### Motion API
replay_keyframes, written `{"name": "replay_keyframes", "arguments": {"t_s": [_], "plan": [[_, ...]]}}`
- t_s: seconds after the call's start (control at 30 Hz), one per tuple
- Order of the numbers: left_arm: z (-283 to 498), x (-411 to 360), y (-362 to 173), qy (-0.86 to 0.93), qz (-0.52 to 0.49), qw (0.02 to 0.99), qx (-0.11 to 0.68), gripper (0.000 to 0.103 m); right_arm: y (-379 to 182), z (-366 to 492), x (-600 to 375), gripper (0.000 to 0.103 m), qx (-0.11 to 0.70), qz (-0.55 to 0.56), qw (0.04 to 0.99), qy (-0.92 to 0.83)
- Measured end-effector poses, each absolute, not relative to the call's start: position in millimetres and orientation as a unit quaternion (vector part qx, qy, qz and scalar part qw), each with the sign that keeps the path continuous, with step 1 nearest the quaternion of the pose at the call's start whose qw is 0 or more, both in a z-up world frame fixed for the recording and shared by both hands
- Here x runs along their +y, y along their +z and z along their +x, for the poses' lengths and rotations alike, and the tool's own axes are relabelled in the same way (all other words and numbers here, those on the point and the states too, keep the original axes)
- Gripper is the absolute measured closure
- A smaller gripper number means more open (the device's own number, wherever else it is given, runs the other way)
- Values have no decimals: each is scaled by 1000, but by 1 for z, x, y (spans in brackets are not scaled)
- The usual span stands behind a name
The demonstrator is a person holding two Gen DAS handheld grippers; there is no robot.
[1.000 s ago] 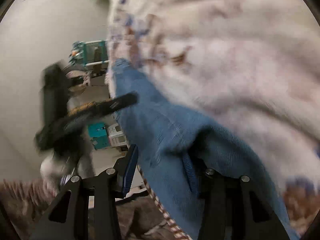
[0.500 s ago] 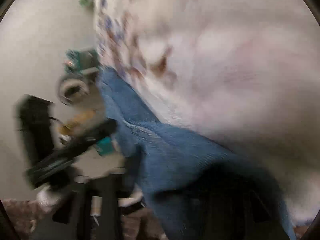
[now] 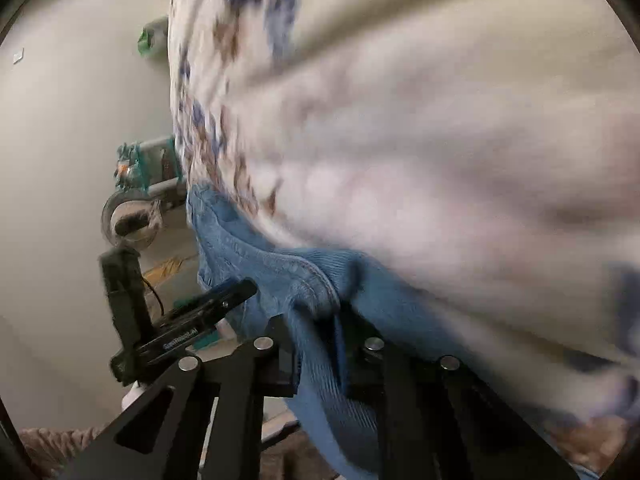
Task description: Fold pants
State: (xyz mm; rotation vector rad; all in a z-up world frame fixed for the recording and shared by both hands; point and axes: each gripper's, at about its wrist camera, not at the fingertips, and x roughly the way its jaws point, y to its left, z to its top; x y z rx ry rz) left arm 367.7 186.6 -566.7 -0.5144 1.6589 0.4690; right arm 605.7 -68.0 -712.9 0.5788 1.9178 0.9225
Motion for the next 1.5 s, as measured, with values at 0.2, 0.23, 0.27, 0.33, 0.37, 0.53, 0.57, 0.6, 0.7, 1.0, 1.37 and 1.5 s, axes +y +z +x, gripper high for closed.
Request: {"name": "replay_keyframes", "arguments": {"t_s": [0.2, 0.23, 0.27, 0.33, 0.37, 0.53, 0.57, 0.6, 0.7, 1.0, 1.37, 1.5], "plan": [[367, 182, -545, 187, -245, 633, 710, 40, -663, 622, -123, 84, 757, 150, 551, 318], [370, 176, -540, 181, -242, 641, 705, 40, -650, 616, -130, 80, 756, 98, 573, 302], [373, 169, -535, 174, -235, 651, 700, 40, -643, 610, -135, 70, 755, 61, 587, 288], [380, 151, -529, 158, -218, 666, 695, 40, -636, 596, -148, 67, 755, -8, 602, 261], [384, 141, -530, 149, -215, 669, 696, 40, -639, 586, -158, 67, 760, -33, 596, 257], [395, 106, -535, 126, -204, 676, 697, 40, -656, 548, -152, 74, 761, -122, 579, 265], [397, 100, -535, 126, -196, 680, 695, 40, -659, 548, -152, 98, 757, -131, 587, 257], [398, 95, -535, 125, -190, 682, 696, 40, -660, 548, -154, 99, 755, -127, 595, 245], [405, 83, -536, 125, -178, 681, 699, 40, -653, 550, -172, 100, 740, -90, 634, 206], [438, 73, -542, 112, -151, 689, 700, 38, -653, 553, -222, 89, 760, 8, 632, 153], [511, 43, -559, 121, -78, 700, 700, 36, -620, 490, -309, 34, 687, 241, 685, -11], [513, 14, -508, 84, -89, 727, 675, 36, -601, 436, -358, 14, 626, 320, 708, -66]]}}
